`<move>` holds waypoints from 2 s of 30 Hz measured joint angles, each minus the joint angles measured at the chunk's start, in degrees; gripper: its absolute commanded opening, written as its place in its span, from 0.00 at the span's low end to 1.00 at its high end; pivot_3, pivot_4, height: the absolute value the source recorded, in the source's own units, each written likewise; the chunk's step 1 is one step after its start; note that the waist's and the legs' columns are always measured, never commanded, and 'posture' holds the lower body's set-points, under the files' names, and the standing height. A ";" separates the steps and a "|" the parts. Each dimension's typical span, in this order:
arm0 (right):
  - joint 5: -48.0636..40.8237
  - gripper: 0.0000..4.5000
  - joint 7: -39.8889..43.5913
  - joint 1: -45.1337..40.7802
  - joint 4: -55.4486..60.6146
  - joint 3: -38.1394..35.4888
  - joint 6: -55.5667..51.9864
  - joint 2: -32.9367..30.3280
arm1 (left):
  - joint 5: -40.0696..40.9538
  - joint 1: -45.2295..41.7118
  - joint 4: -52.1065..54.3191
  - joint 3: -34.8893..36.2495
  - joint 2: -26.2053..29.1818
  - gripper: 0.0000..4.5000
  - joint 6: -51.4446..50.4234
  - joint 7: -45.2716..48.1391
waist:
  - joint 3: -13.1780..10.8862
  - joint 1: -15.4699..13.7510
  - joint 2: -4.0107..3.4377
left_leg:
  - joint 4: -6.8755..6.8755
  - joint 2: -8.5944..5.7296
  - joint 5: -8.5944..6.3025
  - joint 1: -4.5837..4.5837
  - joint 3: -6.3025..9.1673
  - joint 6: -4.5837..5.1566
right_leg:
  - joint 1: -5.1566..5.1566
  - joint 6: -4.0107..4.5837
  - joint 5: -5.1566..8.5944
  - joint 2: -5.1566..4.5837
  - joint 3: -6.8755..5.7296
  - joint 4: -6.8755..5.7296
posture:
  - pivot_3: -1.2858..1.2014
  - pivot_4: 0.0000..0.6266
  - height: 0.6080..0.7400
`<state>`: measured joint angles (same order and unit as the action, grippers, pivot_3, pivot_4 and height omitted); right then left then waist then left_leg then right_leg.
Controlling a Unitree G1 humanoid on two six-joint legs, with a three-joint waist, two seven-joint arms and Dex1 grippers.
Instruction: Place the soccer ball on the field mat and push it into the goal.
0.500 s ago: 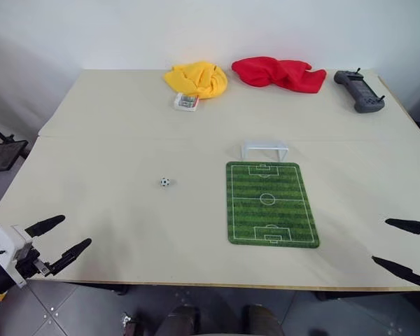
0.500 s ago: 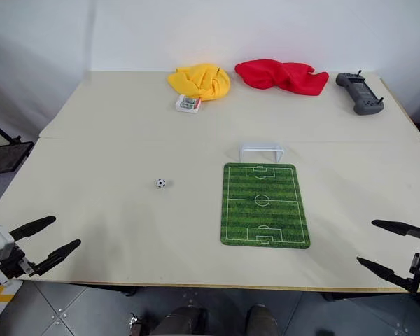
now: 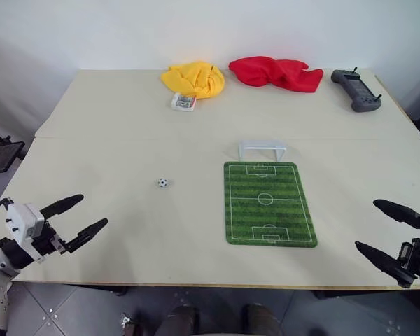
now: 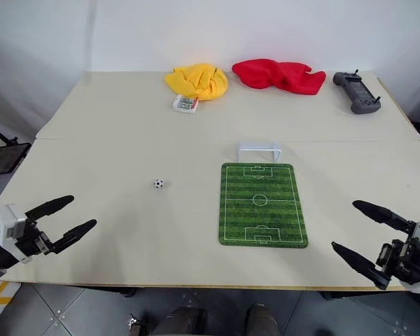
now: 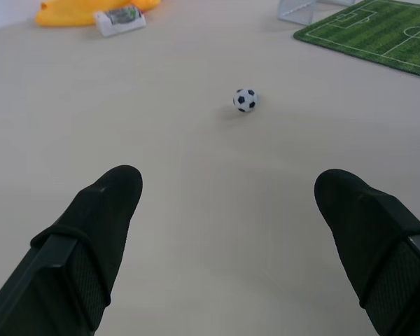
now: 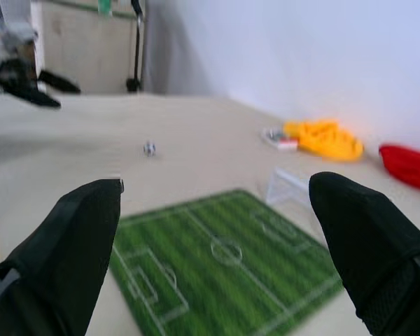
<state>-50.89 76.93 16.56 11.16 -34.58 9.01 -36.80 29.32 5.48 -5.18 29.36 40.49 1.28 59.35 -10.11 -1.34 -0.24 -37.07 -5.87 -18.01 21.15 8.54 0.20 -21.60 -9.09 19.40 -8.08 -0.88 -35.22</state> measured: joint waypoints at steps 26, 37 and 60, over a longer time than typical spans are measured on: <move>5.52 1.00 0.50 4.46 -1.76 -3.36 3.99 2.68 | -18.64 -42.30 -27.98 -29.93 -11.22 1.00 -5.03 -10.16 | -0.10 -0.10 0.18 | -0.09 -0.23 0.30 0.06 -0.01 -0.01 | -0.26 -0.18 -0.11 0.01 0.20 -0.46 | 0.52 0.24 1.00; 5.90 1.00 -1.30 4.94 -1.00 -3.43 4.68 3.63 | -17.33 -41.44 -29.59 -27.19 -12.31 0.32 -4.83 -10.07 | -0.10 -0.04 0.18 | -0.10 -0.23 0.31 0.05 -0.03 -0.01 | -0.31 -0.18 -0.11 -0.01 0.25 -0.57 | 0.52 0.24 1.00; 3.92 1.00 11.06 16.50 -8.45 -7.61 2.53 -13.69 | -21.02 -44.51 -0.50 -55.80 -28.85 0.19 -18.90 -0.14 | -0.16 -0.31 0.26 | -0.13 -0.34 0.34 0.08 -0.29 0.25 | -0.04 -0.37 -0.20 -0.09 0.30 -0.12 | 0.52 0.24 1.00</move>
<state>-46.97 87.99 33.06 2.71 -42.19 11.54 -50.49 8.30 -39.02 -5.67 -26.44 11.64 -17.62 59.20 -10.26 -1.66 0.01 -37.20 -6.21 -17.68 21.23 8.25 0.45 -21.64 -9.47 19.20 -8.16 -0.58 -35.33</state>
